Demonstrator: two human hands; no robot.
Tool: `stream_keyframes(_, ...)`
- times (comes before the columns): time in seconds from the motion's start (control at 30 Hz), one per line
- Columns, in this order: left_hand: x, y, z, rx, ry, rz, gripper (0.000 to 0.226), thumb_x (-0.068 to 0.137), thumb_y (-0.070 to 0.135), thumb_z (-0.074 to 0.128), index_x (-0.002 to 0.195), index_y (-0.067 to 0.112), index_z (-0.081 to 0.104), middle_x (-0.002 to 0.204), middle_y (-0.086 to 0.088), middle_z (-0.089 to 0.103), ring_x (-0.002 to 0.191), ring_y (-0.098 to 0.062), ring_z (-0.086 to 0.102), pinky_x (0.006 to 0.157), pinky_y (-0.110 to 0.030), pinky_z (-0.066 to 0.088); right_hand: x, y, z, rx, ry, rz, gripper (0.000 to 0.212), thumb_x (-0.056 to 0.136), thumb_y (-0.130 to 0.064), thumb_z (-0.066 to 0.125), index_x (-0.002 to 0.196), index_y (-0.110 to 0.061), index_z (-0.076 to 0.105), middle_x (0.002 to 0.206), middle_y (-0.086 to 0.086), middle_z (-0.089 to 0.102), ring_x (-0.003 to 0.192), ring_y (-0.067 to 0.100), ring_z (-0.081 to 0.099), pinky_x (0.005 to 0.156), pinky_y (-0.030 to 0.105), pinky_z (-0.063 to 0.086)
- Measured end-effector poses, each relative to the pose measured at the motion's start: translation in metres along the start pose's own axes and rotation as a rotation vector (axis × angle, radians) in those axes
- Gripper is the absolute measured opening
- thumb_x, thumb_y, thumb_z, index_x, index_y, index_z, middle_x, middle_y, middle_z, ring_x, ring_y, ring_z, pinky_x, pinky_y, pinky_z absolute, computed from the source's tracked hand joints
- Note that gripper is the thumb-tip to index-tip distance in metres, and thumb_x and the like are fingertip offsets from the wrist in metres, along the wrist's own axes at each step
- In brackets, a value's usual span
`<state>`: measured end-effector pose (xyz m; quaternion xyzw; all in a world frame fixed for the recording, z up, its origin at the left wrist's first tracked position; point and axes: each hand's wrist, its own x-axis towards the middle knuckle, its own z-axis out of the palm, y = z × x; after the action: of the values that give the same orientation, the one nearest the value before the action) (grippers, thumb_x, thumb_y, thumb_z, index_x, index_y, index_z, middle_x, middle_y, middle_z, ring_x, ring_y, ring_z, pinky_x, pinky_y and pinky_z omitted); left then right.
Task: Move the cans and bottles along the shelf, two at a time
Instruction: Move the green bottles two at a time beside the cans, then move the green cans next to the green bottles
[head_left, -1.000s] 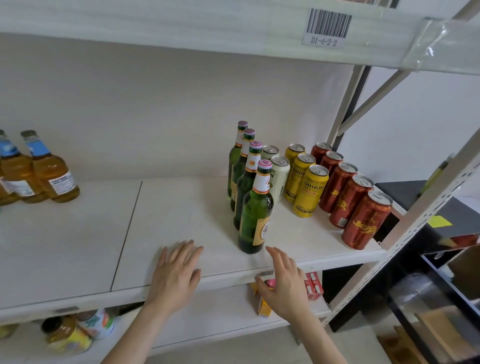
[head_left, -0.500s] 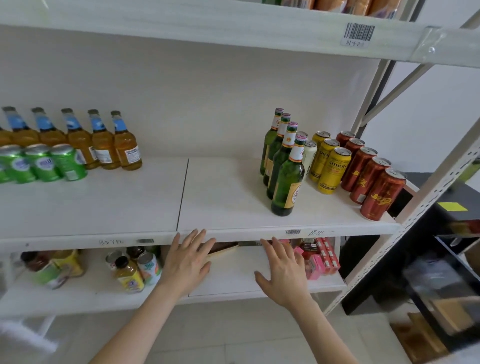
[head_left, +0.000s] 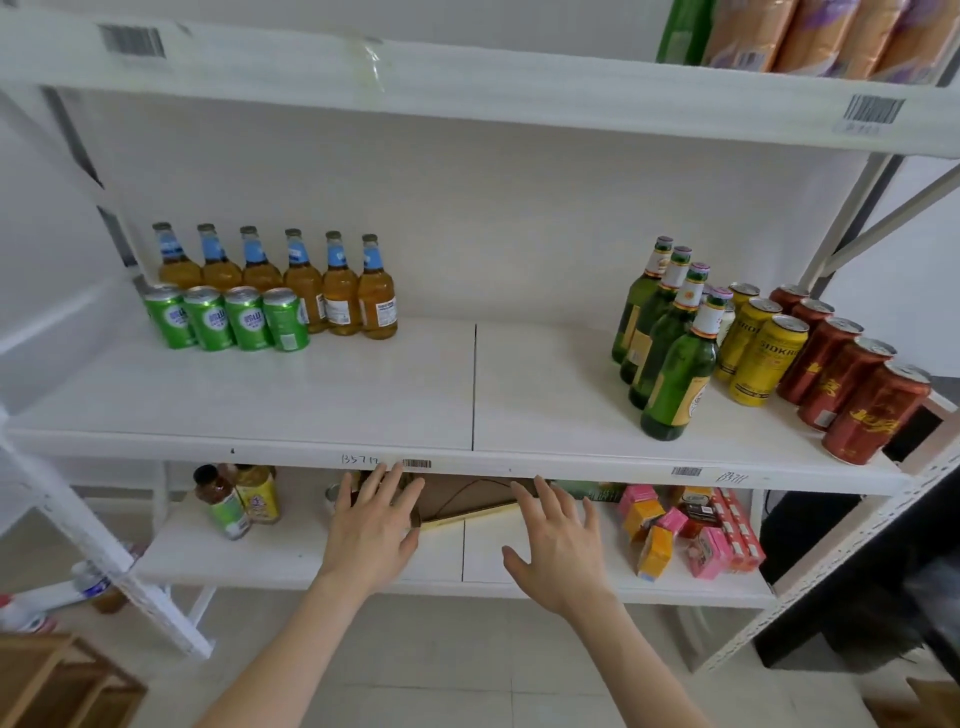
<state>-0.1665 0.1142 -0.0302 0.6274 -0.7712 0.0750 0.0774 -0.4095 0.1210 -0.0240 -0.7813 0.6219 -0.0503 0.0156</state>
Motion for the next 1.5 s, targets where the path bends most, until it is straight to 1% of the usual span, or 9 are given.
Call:
stream_keyframes(0.17,-0.009,-0.067,0.001,0.032,-0.026,-0.009,0.060,0.096,0.045,0.046,0.150,0.025,0.032,0.161,-0.006,0.023,0.150,-0.027,0.016,0.117,-0.057,0.013,0.021,-0.067,0.010,0.003,0.005,-0.023,0.077,0.091,-0.056,0.045,0.155,-0.029,0.012,0.164,0.004,0.013,0.149,0.024,0.013,0.118,0.054,0.008)
stream_keyframes(0.27,-0.015,-0.110,-0.004,0.044,-0.022,-0.006,0.060,0.096,0.046,0.045,0.150,0.027,0.031,0.161,-0.006,0.024,0.150,-0.026,0.016,0.117,-0.057,0.012,0.034,-0.109,0.017,0.003,0.013,-0.034,0.077,0.090,-0.056,0.046,0.154,-0.028,0.014,0.163,0.003,0.015,0.148,0.024,0.015,0.118,0.054,0.009)
stream_keyframes(0.4,-0.022,-0.163,-0.008,0.029,-0.026,-0.011,0.058,0.093,0.043,0.053,0.147,0.025,0.039,0.158,-0.008,0.031,0.148,-0.028,0.021,0.117,-0.060,0.015,0.057,-0.162,0.024,0.016,0.036,-0.042,0.076,0.090,-0.058,0.043,0.154,-0.027,0.017,0.162,0.004,0.018,0.149,0.025,0.016,0.117,0.053,0.011)
stream_keyframes(0.53,-0.019,-0.209,-0.006,0.061,-0.065,-0.027,0.060,0.097,0.046,0.043,0.152,0.028,0.026,0.163,-0.005,0.017,0.151,-0.025,0.009,0.118,-0.056,0.007,0.081,-0.202,0.026,0.021,0.049,-0.055,0.075,0.091,-0.060,0.040,0.154,-0.027,0.018,0.162,0.005,0.019,0.148,0.026,0.017,0.117,0.055,0.011)
stream_keyframes(0.63,-0.010,-0.233,-0.007,0.059,-0.066,-0.035,0.061,0.097,0.045,0.041,0.153,0.029,0.022,0.164,-0.005,0.013,0.151,-0.024,0.007,0.118,-0.056,0.004,0.104,-0.223,0.025,0.027,0.031,-0.061,0.075,0.091,-0.061,0.039,0.154,-0.028,0.013,0.163,0.004,0.014,0.149,0.026,0.013,0.117,0.056,0.008)
stream_keyframes(0.87,0.038,-0.273,-0.006,0.045,-0.027,-0.045,0.062,0.097,0.044,0.045,0.153,0.028,0.024,0.163,-0.007,0.015,0.151,-0.026,0.009,0.119,-0.056,0.005,0.171,-0.245,0.021,0.004,0.039,-0.080,0.077,0.092,-0.058,0.041,0.155,-0.029,0.008,0.164,0.005,0.010,0.150,0.028,0.010,0.117,0.057,0.006)
stream_keyframes(1.03,0.081,-0.302,-0.002,0.065,-0.011,-0.075,0.063,0.096,0.047,0.044,0.153,0.030,0.021,0.163,-0.006,0.015,0.151,-0.025,0.010,0.118,-0.055,0.006,0.226,-0.254,0.020,0.000,0.066,-0.090,0.077,0.092,-0.058,0.043,0.155,-0.029,0.010,0.164,0.005,0.013,0.150,0.027,0.013,0.118,0.056,0.009)
stream_keyframes(1.37,0.160,-0.373,-0.014,0.074,0.084,-0.101,0.066,0.091,0.046,0.055,0.150,0.027,0.030,0.159,-0.007,0.027,0.147,-0.027,0.022,0.117,-0.058,0.017,0.332,-0.290,0.004,0.015,0.063,-0.096,0.077,0.091,-0.057,0.046,0.154,-0.028,0.013,0.163,0.005,0.015,0.149,0.027,0.015,0.117,0.057,0.010)
stream_keyframes(1.5,0.200,-0.404,-0.016,0.083,0.105,-0.072,0.067,0.089,0.045,0.057,0.148,0.027,0.032,0.157,-0.006,0.030,0.147,-0.028,0.023,0.115,-0.057,0.019,0.377,-0.307,0.005,0.045,0.118,-0.081,0.079,0.089,-0.057,0.050,0.153,-0.027,0.016,0.162,0.003,0.020,0.147,0.027,0.021,0.118,0.057,0.014)
